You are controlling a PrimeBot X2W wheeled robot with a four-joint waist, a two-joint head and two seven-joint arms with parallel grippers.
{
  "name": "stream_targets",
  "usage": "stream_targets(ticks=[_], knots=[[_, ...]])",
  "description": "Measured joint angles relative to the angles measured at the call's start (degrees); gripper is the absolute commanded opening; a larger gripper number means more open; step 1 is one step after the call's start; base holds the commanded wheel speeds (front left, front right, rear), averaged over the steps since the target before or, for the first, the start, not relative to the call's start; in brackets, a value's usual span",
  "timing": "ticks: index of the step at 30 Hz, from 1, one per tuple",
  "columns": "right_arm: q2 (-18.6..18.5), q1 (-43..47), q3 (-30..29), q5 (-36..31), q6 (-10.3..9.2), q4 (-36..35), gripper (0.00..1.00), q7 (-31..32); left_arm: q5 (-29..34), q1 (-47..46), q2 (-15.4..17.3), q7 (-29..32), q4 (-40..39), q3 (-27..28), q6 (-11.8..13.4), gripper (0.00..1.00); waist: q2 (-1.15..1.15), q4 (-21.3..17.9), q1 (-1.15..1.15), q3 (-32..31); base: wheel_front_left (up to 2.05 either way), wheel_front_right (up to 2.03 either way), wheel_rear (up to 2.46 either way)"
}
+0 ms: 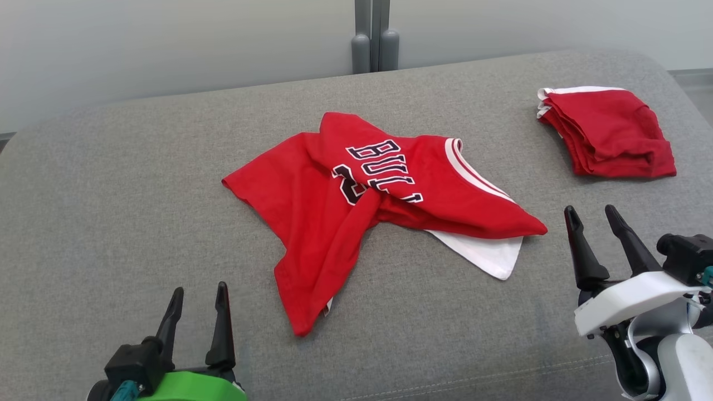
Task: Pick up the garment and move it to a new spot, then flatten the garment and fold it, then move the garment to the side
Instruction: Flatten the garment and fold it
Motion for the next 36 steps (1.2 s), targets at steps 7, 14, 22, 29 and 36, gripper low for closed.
stream_targets(ticks=[7,14,22,29,36], knots=[[3.5,3.2,-1.7,-4.8,0.00,-1.5,1.00,-0.5,-2.3,4.1,0.5,0.5,-2.8,2.5,1.8,1.00,0.00,-0.4,0.00,-2.1,0.00,0.00,0.00],[5.0,5.7,-2.3,-6.0,0.00,-2.1,1.00,-0.3,-3.0,7.6,0.6,1.2,-5.4,2.8,3.4,1.00,0.00,-0.6,0.00,-3.7,0.00,0.00,0.00],[5.9,5.9,-1.7,-5.9,0.00,-2.3,1.00,-0.1,-3.1,8.3,0.7,1.7,-7.0,2.8,4.2,1.00,0.00,-0.7,0.00,-4.1,0.00,0.00,0.00],[6.3,5.9,-2.2,-5.1,0.00,-1.3,1.00,1.1,-3.1,8.3,1.0,2.0,-7.4,2.6,4.3,1.00,0.00,-0.4,0.00,-3.9,0.00,0.00,0.00],[6.7,5.5,-5.7,5.7,-0.01,7.1,1.00,7.1,-2.9,8.2,1.0,2.3,-7.4,1.2,4.3,1.00,0.00,0.5,0.00,-3.2,0.00,0.00,0.00]])
